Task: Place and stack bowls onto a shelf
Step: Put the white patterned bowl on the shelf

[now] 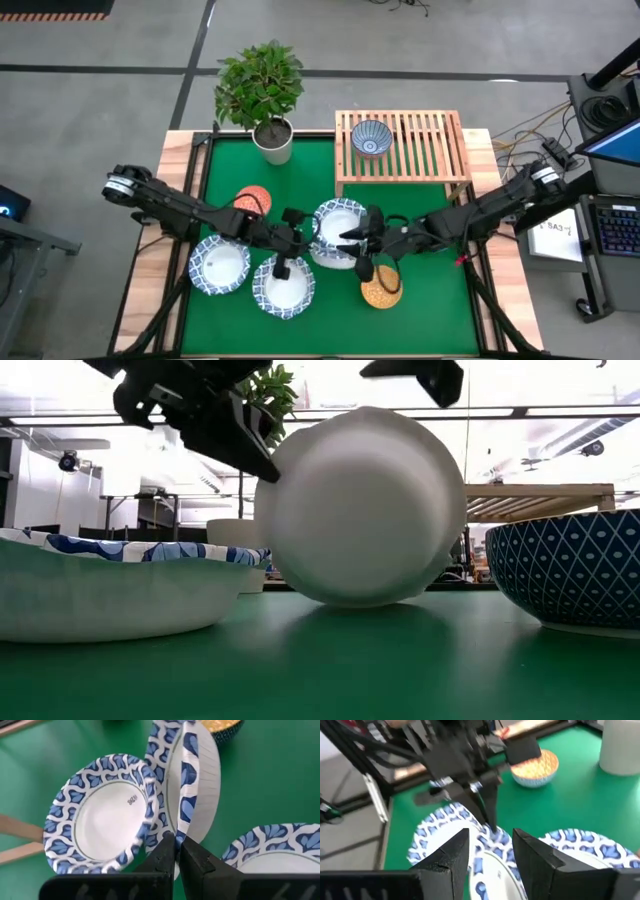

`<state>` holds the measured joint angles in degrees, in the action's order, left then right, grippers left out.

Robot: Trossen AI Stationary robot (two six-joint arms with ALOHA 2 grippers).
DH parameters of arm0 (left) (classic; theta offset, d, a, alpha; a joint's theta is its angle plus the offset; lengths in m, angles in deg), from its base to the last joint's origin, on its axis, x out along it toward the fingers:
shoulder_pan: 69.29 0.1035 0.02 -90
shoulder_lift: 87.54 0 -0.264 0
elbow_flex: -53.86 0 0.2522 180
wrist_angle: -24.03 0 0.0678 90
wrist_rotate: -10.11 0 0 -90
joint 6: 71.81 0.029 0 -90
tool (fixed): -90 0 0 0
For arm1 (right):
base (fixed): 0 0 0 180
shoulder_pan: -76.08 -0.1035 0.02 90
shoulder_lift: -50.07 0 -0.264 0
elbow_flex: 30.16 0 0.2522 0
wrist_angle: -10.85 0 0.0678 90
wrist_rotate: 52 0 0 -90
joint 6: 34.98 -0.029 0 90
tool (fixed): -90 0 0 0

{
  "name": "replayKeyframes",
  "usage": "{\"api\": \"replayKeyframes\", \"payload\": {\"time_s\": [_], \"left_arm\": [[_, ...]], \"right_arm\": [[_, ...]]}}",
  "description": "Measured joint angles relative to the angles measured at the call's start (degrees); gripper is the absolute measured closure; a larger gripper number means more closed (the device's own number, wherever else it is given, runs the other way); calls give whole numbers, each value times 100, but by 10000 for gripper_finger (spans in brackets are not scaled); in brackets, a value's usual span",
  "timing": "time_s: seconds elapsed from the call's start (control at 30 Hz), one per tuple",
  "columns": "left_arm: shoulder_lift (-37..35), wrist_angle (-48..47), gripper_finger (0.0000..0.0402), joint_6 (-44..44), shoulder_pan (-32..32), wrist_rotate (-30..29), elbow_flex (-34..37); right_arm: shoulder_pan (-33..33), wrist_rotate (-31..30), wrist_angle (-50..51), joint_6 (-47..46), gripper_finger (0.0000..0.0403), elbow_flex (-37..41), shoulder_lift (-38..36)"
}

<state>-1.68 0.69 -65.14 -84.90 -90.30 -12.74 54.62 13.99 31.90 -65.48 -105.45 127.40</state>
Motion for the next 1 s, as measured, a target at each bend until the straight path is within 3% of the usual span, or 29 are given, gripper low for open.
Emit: {"api": "replayKeyframes", "payload": {"time_s": [0.23, 0.5, 0.67, 0.83, 0.93, 1.0], "left_arm": [[24, -99, 370, 167, -344, -14, 2], [24, -90, 249, 276, -643, -521, 2], [13, -679, 190, 304, -688, -711, -200], [7, -1030, 176, 251, -670, -1268, -367], [68, -499, 175, 267, -635, -1687, -367], [130, -210, 175, 269, -597, -1668, -373]], "right_arm": [[-2, 4, 175, -249, 266, 1, 304], [-1, 5, 349, -497, 263, 1, 338], [112, 4, 908, -1541, 268, 1, 338], [291, -11, 1957, -2538, 270, 1, 340], [340, -24, 2175, -2651, 270, 4, 340], [341, -86, 2124, -2636, 271, 4, 340]]}}
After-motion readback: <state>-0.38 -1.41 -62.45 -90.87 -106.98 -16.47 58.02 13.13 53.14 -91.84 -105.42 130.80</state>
